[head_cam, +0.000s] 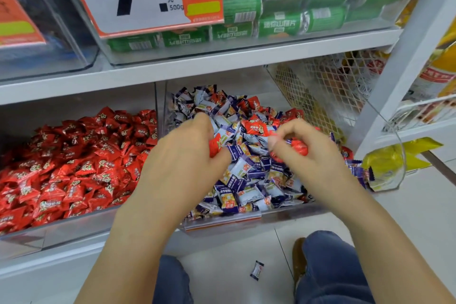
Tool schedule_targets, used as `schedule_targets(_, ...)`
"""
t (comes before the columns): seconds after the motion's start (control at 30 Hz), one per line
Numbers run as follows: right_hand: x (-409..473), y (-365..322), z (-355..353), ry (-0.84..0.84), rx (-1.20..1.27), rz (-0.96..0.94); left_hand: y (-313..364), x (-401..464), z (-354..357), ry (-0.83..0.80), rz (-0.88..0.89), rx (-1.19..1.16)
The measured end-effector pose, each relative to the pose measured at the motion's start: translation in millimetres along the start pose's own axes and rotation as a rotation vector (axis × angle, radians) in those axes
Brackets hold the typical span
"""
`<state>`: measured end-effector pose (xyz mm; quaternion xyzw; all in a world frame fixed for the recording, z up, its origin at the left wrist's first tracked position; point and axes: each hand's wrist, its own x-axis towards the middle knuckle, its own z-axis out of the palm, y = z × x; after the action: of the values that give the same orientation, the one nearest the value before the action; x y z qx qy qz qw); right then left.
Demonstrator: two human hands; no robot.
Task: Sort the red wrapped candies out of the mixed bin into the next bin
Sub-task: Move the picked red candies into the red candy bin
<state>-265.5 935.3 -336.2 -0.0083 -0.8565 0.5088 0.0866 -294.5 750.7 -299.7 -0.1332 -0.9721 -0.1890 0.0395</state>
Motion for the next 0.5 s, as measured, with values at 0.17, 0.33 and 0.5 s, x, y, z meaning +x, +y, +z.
schedule_targets(0.17, 11, 15, -30, 0.291, 0.086, 0.104, 11, 13, 6, 0.052, 0.036, -0.167)
schedule_targets(0.33, 13, 27, -53, 0.35, -0.006, 0.202, 30, 63, 27, -0.066, 0.087, -0.024)
schedule_targets(0.5, 12, 36, -57, 0.273, -0.307, 0.193, 45, 99, 36, -0.334, 0.177, 0.154)
